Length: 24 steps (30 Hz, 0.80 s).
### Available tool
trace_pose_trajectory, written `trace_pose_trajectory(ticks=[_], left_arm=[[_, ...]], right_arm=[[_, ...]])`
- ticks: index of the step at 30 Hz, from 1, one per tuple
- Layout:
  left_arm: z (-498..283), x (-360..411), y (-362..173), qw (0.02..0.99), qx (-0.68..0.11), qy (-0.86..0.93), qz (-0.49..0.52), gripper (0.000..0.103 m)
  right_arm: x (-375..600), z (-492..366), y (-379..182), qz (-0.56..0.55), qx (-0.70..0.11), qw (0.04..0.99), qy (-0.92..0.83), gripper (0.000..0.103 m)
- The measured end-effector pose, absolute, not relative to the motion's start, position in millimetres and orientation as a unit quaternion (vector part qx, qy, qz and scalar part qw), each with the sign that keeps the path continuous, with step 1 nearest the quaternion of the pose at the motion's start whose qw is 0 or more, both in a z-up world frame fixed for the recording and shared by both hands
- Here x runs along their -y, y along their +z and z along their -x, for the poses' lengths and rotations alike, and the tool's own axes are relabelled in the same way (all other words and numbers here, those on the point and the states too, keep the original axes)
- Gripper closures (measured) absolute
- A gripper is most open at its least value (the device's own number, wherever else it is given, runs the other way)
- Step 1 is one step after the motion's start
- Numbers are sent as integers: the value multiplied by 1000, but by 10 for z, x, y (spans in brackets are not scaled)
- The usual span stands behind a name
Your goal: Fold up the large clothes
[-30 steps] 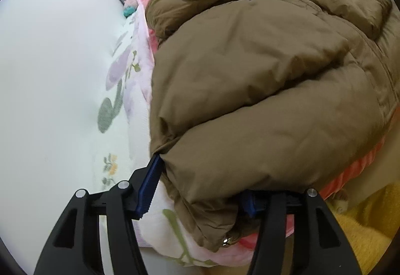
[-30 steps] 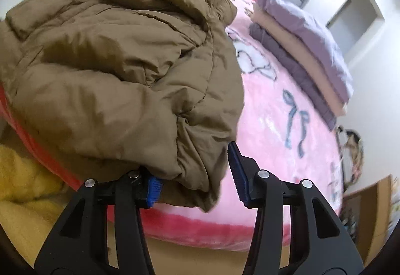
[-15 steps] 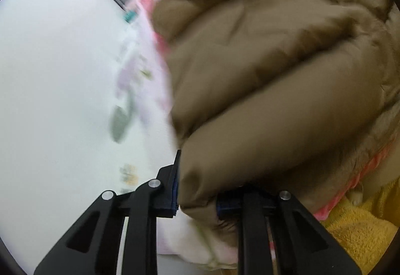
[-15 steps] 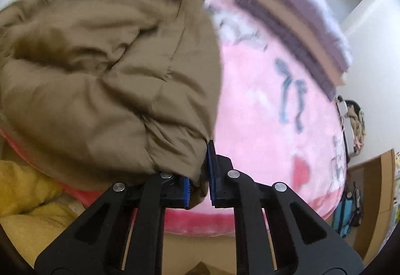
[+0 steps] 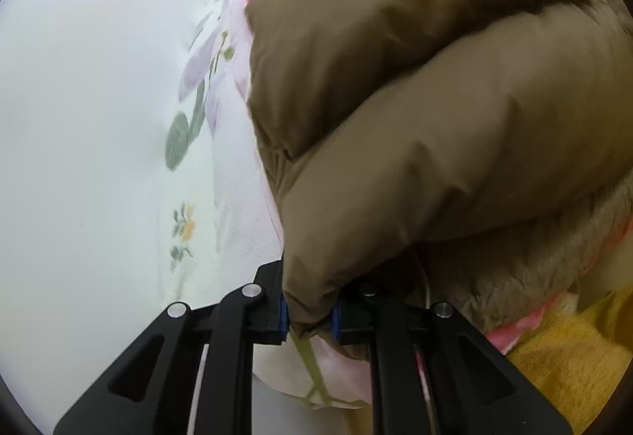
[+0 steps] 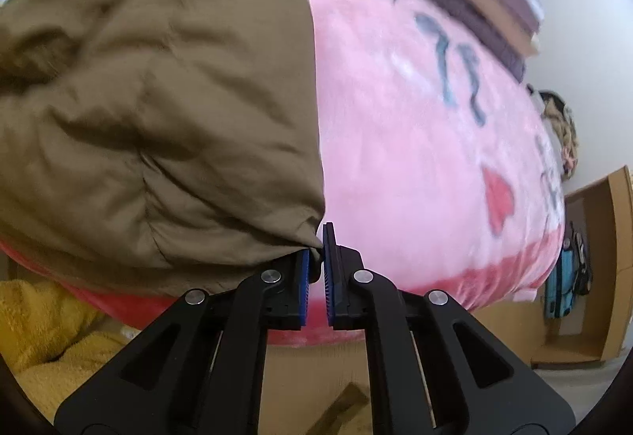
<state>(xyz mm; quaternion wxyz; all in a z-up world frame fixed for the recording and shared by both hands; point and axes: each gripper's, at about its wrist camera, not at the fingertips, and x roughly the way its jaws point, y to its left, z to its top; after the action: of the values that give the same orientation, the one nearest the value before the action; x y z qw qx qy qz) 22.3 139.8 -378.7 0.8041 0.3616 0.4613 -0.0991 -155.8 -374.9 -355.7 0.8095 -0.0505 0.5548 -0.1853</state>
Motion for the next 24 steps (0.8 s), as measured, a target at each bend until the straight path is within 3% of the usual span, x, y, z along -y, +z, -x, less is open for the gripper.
trace_pose_trajectory(ticks=[1,2,3,5,7,8,9,12,18,24], left_arm=[[-239,-1432,-3716,814,-465,-99,-334,86],[-255,-1467,-3642,825,-466,-94,-307,75],[-267,-1485,-3591,834,-463,-85,-289,56],[-301,-1470,-3593,841,-460,-70,-277,38],[-372,-1455,-3675,833,-475,-75,-274,38],[-390,-1444,-3701,830,-481,-80,-272,40],[-445,-1476,-3766,826,-487,-84,-270,53],[-488,-1402,-3895,808,-497,-105,-298,73],[-486,-1446,-3945,792,-513,-90,-319,76],[-375,-1468,-3565,793,-522,-63,-306,90]], right_arm=[[3676,1588,-3491,47,-539,821,-183,95],[3652,1596,-3418,39,-525,831,-181,94],[3645,1586,-3389,32,-521,833,-182,90],[3725,1507,-3428,11,-526,830,-185,87],[3859,1422,-3551,-24,-545,818,-184,88],[3910,1392,-3604,-41,-553,811,-184,89],[3964,1383,-3639,-53,-556,809,-184,93],[3996,1344,-3715,-63,-577,793,-188,96],[3849,1353,-3781,-16,-617,764,-188,98],[3856,1433,-3357,-51,-603,774,-185,101]])
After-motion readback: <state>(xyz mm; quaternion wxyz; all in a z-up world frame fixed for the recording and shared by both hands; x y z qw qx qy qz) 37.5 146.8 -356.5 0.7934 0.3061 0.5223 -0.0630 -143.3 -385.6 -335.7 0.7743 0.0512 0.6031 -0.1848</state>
